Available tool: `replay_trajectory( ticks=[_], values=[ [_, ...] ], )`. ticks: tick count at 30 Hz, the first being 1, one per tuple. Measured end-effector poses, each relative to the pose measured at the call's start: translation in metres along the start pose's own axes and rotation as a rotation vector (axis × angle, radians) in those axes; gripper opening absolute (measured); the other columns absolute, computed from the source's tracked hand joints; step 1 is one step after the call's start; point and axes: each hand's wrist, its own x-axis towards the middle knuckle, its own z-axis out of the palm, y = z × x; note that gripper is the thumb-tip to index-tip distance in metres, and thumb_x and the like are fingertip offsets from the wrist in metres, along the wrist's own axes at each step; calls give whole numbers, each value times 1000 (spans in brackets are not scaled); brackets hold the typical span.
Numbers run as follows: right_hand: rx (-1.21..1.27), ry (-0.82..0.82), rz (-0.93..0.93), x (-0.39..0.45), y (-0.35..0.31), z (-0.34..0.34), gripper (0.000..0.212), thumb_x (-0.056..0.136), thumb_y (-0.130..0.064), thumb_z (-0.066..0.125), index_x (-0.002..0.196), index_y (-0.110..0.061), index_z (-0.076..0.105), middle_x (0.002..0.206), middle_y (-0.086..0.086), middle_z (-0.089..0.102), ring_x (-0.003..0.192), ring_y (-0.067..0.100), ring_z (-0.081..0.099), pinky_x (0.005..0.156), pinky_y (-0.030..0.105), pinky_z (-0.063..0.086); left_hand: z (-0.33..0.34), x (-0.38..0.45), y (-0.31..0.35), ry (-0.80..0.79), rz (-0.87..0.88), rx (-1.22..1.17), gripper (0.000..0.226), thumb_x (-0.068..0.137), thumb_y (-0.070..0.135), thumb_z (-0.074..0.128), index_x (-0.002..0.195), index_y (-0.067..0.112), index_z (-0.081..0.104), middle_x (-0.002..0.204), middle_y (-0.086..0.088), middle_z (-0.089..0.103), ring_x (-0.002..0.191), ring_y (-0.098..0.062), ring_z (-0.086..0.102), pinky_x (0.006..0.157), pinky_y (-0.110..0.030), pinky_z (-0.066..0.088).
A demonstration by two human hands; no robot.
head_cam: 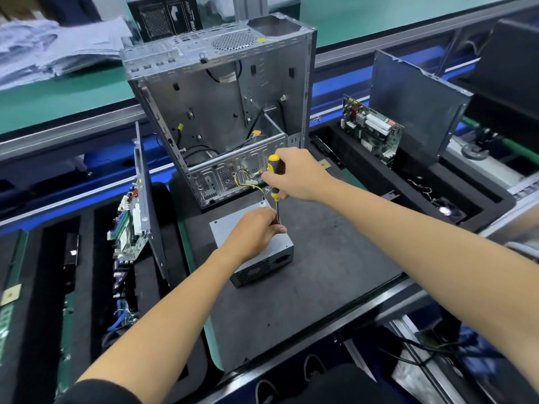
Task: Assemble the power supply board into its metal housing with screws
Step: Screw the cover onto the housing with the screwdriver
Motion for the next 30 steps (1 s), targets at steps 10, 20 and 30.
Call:
replay_trajectory(
  ticks=[10,20,30],
  values=[
    [-133,-273,58,0,-2,-7,23,79,-6,61,70,-11,41,66,11,65,54,17,71,41,17,46,13,-6,0,-10,105,109,40,86,36,69,61,19,42,62,12,43,63,-14,40,53,-25,23],
    [-349,-516,-120,-6,-7,-3,13,78,-10,66,80,-4,55,63,-4,58,57,13,69,64,39,55,30,-8,-6,-20,85,21,27,82,32,73,68,9,69,69,9,56,68,-12,49,59,-24,34],
    [-398,-555,-188,-10,-7,-10,13,77,-14,67,78,-12,55,63,-8,59,64,11,62,61,31,50,32,-12,-11,0,-4,-155,16,79,15,75,69,11,63,68,20,56,69,8,53,61,-7,38]
  ],
)
